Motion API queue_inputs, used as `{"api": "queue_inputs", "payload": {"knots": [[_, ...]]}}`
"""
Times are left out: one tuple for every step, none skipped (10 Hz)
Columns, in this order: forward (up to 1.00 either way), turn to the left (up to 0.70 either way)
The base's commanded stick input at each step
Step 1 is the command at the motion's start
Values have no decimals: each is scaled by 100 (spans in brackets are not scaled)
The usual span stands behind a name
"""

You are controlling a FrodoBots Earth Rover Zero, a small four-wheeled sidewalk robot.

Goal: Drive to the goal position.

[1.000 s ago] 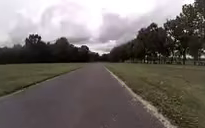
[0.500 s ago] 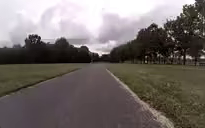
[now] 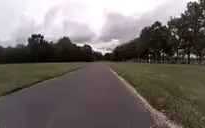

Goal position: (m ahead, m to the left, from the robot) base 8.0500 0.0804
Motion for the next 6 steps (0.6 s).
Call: {"api": "queue_inputs", "payload": {"knots": [[70,0],[70,0],[70,0],[70,0],[70,0],[70,0]]}}
